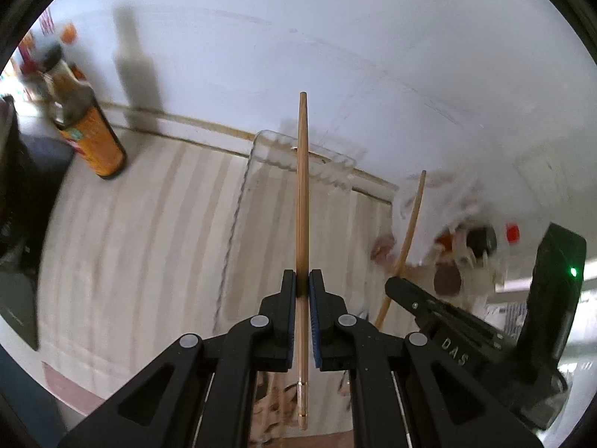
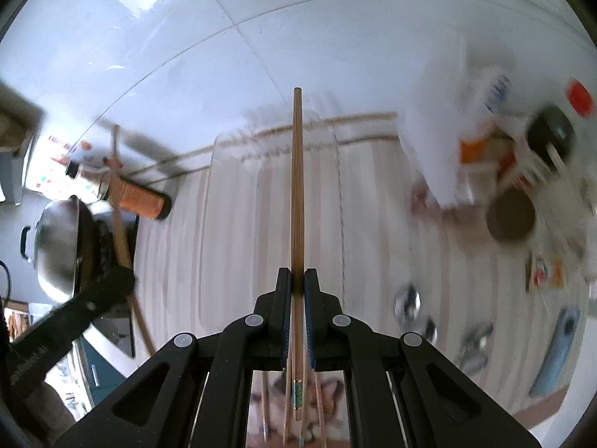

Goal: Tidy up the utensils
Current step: 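Lift the right tool's chopstick toward the clear basket while the left tool carries its chopstick there, then open the right tool over the clear basket while the left tool releases its chopstick inside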

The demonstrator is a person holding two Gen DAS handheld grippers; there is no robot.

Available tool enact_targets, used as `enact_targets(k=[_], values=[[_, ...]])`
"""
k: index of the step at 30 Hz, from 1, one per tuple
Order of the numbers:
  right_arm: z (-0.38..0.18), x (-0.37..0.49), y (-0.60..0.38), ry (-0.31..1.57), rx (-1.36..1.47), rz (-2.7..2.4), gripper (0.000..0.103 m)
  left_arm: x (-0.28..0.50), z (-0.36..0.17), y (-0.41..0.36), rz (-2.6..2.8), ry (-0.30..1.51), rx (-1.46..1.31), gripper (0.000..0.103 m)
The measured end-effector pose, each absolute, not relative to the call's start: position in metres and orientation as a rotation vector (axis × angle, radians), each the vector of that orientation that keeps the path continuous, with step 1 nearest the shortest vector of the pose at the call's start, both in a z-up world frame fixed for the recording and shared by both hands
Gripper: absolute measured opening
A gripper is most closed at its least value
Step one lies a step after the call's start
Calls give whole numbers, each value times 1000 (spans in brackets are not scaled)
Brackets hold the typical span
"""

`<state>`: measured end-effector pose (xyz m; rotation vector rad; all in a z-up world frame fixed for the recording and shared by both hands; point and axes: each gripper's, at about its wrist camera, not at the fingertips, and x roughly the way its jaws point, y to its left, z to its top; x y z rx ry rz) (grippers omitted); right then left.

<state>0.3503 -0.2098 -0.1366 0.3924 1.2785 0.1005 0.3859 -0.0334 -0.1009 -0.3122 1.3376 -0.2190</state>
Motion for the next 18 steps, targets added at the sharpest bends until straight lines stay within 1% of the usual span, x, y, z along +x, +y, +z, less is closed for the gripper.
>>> enact_targets(k=[3, 9, 12, 14, 15, 16, 17, 18], values=[[-151, 382, -205, 1305, 378, 94, 7, 411, -129, -40, -183, 1397, -319, 4], [-197, 421, -202, 1392, 350, 86, 7, 431, -171, -47, -149, 1487, -269, 5], [-221, 430, -203, 1449, 359, 111, 8, 431, -173, -45, -146, 1489, -260, 6], [-228, 431, -203, 1458, 339, 108, 11, 429, -169, -47, -130, 1465, -194, 8], [-229, 431, -203, 1460, 331, 105, 21, 428, -166, -49, -114, 1449, -155, 9], [-230, 431, -205, 1458, 332, 100, 35, 425, -161, -50, -93, 1424, -106, 15], [-229, 429, -206, 1452, 336, 99, 41, 423, -159, -50, -71, 1401, -72, 24], [-227, 428, -208, 1440, 335, 101, 47, 420, -154, -50, -56, 1367, -50, 30]])
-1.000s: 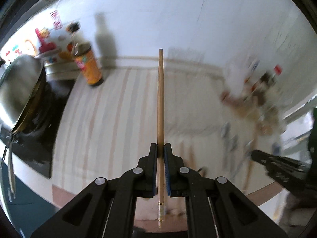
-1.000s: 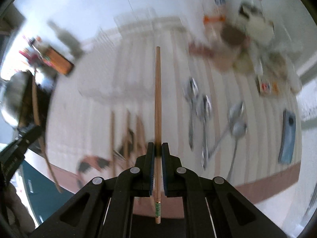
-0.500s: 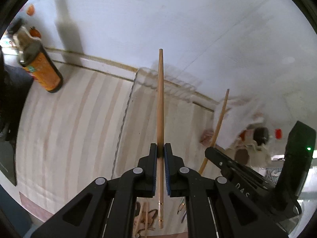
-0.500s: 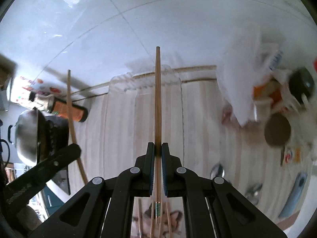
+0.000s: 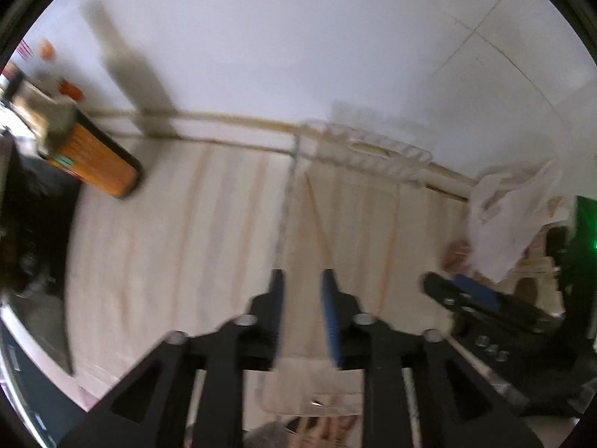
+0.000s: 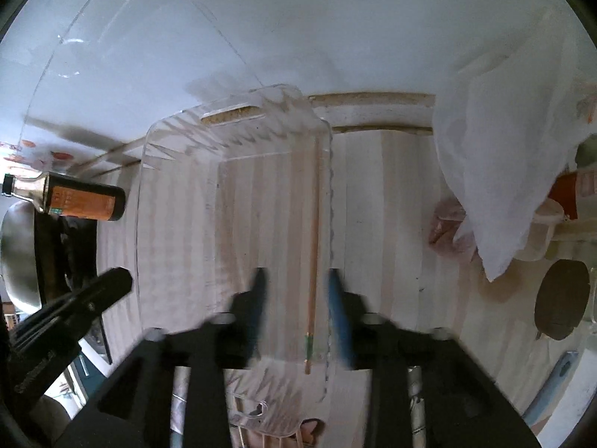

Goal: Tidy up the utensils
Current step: 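Open the right tool over the clear basket while the left tool releases its chopstick inside, then move both open tools back over the chopsticks on the cat placemat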

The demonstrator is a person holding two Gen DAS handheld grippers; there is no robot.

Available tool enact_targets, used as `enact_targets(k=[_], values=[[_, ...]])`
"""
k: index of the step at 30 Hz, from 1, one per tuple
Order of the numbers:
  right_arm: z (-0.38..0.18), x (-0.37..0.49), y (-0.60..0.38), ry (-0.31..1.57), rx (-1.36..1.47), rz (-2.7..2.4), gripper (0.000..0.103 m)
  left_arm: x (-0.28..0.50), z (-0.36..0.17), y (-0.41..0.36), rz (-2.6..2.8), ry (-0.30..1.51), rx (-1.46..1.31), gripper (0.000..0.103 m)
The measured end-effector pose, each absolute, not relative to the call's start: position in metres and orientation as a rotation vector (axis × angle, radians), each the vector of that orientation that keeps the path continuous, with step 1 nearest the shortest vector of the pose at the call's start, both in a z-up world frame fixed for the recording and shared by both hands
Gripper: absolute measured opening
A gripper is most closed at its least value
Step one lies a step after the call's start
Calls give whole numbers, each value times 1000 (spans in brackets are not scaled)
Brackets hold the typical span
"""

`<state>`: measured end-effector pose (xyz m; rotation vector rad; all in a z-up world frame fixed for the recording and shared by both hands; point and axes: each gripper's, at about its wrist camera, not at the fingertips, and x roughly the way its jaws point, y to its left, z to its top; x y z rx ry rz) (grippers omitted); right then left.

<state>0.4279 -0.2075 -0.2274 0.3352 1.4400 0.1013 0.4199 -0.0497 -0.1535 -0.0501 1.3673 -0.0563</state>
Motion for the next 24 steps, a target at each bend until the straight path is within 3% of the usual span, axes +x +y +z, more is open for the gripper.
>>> enact_targets(k=[2, 4, 5, 7, 8, 10, 13, 24], values=[[-222, 423, -209, 1412, 311, 91, 47, 412, -144, -48, -20, 1305, -16, 54], [-213, 415, -213, 1383, 288, 82, 49, 403, -138, -46, 9, 1242, 10, 67], [-209, 411, -213, 1368, 277, 75, 50, 400, -136, -45, 24, 1213, 21, 80], [-202, 401, -214, 1333, 251, 50, 59, 390, -131, -43, 42, 1142, 51, 101], [-198, 395, -215, 1309, 232, 36, 62, 387, -130, -43, 43, 1125, 58, 103], [-192, 384, -216, 1256, 218, 13, 79, 381, -131, -43, 47, 1116, 88, 103], [-187, 368, -215, 1222, 196, -14, 95, 370, -133, -41, 41, 1113, 105, 103], [-156, 299, -194, 1094, 87, -155, 101, 309, -113, -26, 22, 1048, 154, 103]])
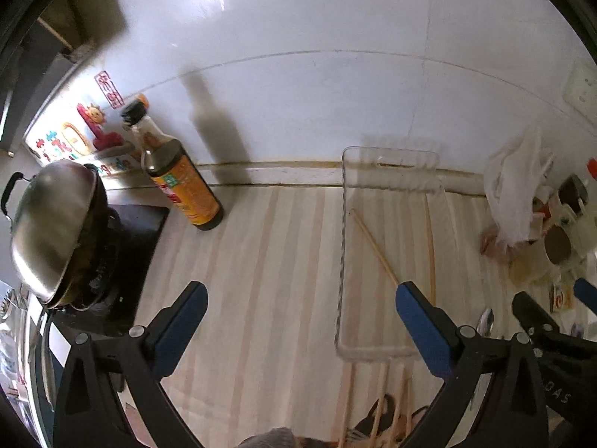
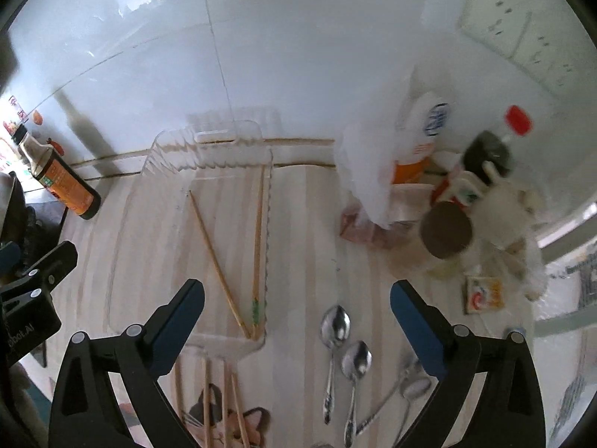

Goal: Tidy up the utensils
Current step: 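Move both open tools back over the chopsticks on the cat placemat, then close the right tool on a wooden chopstick while the left tool grasps another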

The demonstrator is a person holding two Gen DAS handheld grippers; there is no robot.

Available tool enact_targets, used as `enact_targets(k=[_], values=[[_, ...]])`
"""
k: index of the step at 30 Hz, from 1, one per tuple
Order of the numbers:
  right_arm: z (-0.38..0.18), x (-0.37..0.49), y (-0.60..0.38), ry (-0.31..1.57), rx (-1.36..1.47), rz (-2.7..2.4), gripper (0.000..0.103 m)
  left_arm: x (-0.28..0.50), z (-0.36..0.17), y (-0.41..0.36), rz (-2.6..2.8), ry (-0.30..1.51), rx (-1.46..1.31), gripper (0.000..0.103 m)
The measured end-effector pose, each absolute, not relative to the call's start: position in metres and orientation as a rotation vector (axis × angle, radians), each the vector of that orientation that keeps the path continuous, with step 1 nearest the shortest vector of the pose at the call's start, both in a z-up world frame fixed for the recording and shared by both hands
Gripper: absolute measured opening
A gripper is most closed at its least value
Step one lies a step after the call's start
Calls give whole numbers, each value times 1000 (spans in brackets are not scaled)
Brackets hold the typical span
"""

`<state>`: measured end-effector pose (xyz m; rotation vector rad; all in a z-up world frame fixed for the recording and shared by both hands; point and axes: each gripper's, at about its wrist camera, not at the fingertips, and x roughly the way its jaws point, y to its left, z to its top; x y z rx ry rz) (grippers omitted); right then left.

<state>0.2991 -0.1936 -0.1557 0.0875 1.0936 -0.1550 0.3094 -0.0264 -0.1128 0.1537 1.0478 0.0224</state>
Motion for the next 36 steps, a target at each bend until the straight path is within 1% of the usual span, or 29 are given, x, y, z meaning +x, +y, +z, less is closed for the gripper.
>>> enact_targets(k=[7, 14, 18, 21, 22, 23, 24, 25, 26, 27, 28, 29, 31, 33, 34, 36], values=[[-126, 243, -194, 999, 79, -214, 101, 263, -88, -16, 2, 964, 163, 103], [-103, 197, -200, 930, 126, -238, 101, 233, -73, -12, -32, 951, 130, 103], [-111, 179, -203, 962, 200, -205, 101, 225, -89, -8, -43, 999, 118, 103], [-136, 174, -203, 1033, 212, -201, 101, 220, -127, -4, -41, 1102, 122, 102], [-152, 172, -204, 1080, 224, -200, 98, 218, -140, -4, -47, 1138, 121, 101], [-165, 169, -205, 1114, 242, -193, 94, 217, -155, -4, -51, 1179, 122, 95], [-178, 167, -206, 1150, 261, -181, 80, 214, -171, -5, -58, 1225, 129, 91], [-193, 165, -207, 1189, 282, -169, 67, 212, -194, -6, -71, 1288, 134, 82], [-207, 163, -208, 1228, 302, -160, 62, 210, -210, -8, -80, 1336, 137, 75], [-221, 161, -208, 1263, 320, -151, 55, 208, -221, -10, -90, 1368, 137, 72], [-233, 160, -208, 1288, 335, -144, 51, 206, -240, -11, -100, 1424, 125, 65], [-244, 157, -207, 1309, 344, -142, 49, 205, -250, -12, -101, 1451, 121, 58], [-260, 153, -206, 1344, 355, -136, 45, 201, -276, -16, -115, 1518, 113, 56], [-273, 151, -201, 1374, 352, -123, 45, 197, -288, -21, -123, 1543, 129, 50], [-277, 150, -199, 1383, 349, -117, 45, 195, -294, -23, -132, 1552, 136, 40], [-287, 149, -191, 1409, 346, -97, 45, 193, -297, -26, -138, 1547, 152, 28]])
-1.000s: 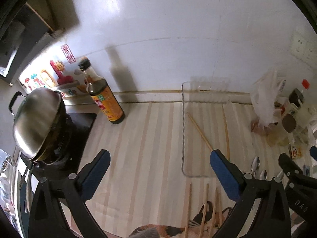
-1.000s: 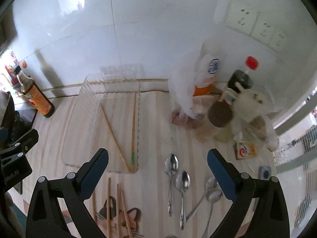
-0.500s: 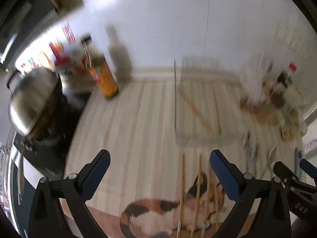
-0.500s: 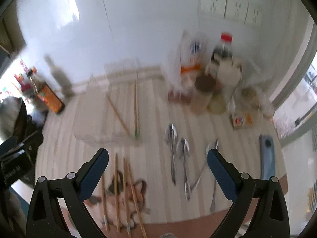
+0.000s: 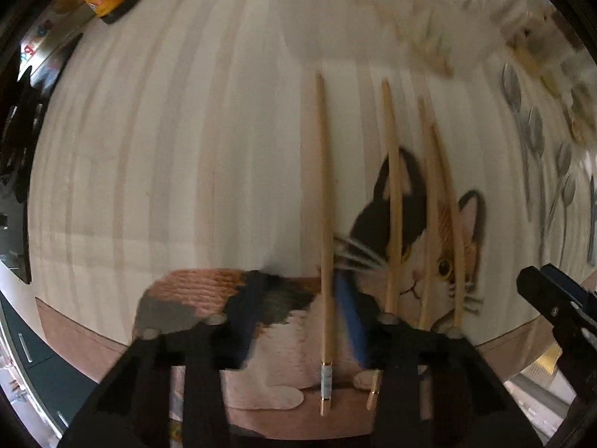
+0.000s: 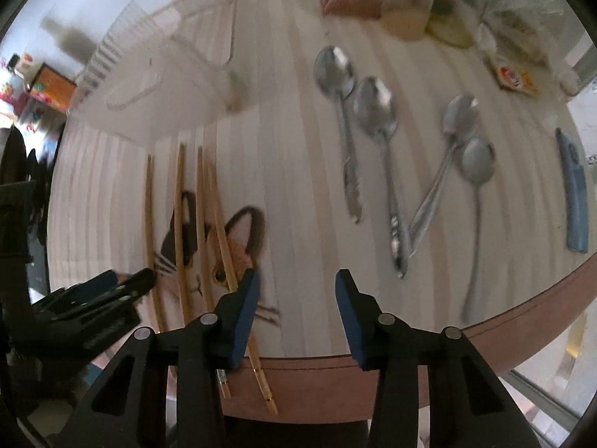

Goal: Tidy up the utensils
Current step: 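Close the right tool on a wooden chopstick while the left tool grasps another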

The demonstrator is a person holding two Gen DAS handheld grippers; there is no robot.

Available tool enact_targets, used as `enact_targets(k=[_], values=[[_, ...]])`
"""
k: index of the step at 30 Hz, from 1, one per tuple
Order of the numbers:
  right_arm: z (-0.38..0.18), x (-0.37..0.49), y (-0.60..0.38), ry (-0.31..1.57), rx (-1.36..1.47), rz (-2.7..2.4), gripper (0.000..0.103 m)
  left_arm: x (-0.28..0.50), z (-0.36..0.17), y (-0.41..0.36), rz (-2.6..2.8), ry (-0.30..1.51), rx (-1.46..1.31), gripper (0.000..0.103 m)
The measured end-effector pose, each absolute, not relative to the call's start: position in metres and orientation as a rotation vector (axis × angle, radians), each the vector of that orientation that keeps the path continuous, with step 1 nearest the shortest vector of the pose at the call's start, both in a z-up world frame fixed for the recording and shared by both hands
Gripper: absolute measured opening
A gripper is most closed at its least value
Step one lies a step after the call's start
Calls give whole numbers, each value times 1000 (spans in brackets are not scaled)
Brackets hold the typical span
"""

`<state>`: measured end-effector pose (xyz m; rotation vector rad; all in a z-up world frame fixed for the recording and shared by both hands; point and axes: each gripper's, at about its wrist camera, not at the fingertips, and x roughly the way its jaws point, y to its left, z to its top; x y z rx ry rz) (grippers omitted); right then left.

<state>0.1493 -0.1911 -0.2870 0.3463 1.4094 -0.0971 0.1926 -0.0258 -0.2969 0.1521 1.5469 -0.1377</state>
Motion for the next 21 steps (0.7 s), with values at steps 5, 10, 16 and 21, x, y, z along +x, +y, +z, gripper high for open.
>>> enact_targets(k=[5, 10, 16, 21], values=[[-312, 150, -160, 1474, 300, -47, 45, 185, -296, -18, -140, 1557, 160, 4], [-321, 151, -126, 1474, 176, -50, 15, 173, -296, -9, -125, 1554, 156, 5], [-312, 138, -140, 1499, 178, -153, 7, 164, -299, -6, -125, 1551, 136, 5], [-305, 128, -154, 1532, 196, -153, 7, 171, -291, 4, -118, 1553, 137, 5]])
